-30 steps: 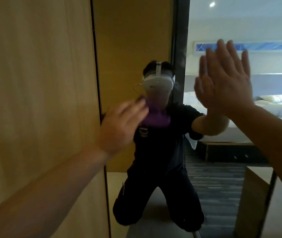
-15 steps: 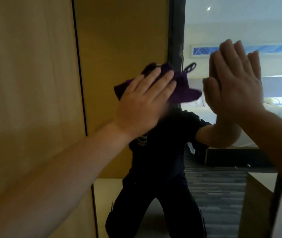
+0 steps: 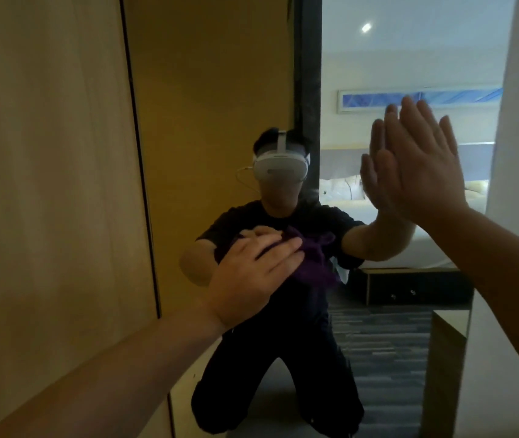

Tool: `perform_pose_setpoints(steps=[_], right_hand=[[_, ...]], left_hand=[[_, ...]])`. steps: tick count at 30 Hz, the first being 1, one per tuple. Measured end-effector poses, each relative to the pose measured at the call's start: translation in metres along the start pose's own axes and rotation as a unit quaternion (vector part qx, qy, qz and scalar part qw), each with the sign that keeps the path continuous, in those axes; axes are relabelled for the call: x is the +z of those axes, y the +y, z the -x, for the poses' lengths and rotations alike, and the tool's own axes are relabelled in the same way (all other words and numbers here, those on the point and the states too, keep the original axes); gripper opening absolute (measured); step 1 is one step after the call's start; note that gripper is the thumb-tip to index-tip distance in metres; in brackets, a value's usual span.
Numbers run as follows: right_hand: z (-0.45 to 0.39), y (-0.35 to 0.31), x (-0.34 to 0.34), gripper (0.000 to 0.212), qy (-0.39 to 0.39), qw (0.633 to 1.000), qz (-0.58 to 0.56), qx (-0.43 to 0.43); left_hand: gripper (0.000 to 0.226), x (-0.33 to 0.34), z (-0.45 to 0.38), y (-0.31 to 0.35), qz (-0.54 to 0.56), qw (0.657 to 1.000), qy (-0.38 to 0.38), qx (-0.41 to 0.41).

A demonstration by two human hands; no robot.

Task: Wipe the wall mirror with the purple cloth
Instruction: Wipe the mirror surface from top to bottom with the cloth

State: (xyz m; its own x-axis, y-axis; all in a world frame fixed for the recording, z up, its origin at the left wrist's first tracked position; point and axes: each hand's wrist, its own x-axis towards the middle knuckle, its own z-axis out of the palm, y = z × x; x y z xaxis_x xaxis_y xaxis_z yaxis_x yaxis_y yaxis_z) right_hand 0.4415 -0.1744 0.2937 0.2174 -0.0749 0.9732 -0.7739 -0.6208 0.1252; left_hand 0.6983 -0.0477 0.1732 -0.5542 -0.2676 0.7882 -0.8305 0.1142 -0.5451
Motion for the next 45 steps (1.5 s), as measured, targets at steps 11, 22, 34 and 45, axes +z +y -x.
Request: perform_pose_setpoints(steps=[11, 22, 34, 45], right_hand=[[0.019, 0.055, -0.004, 0.06, -0.008, 0.998, 0.056, 0.037], [0.018, 0.061, 0.003, 0.062, 0.021, 0.999, 0.039, 0.031], [0.018, 0.071, -0.022, 0.062, -0.01, 0.998, -0.013, 0.053], [0.031, 0.12, -0.012, 0.058, -0.02, 0.988, -0.036, 0.152]], left_hand=[[0.048, -0.041, -0.258, -0.098, -0.076, 0.992, 0.018, -0.098], [0.041, 0.03, -0.135, 0.017, -0.055, 0.998, 0.016, 0.015], [0.041, 0.04, -0.064, 0.076, 0.035, 0.997, -0.023, 0.058], [0.045, 0.013, -0.31, -0.026, -0.093, 0.984, 0.05, -0.145]])
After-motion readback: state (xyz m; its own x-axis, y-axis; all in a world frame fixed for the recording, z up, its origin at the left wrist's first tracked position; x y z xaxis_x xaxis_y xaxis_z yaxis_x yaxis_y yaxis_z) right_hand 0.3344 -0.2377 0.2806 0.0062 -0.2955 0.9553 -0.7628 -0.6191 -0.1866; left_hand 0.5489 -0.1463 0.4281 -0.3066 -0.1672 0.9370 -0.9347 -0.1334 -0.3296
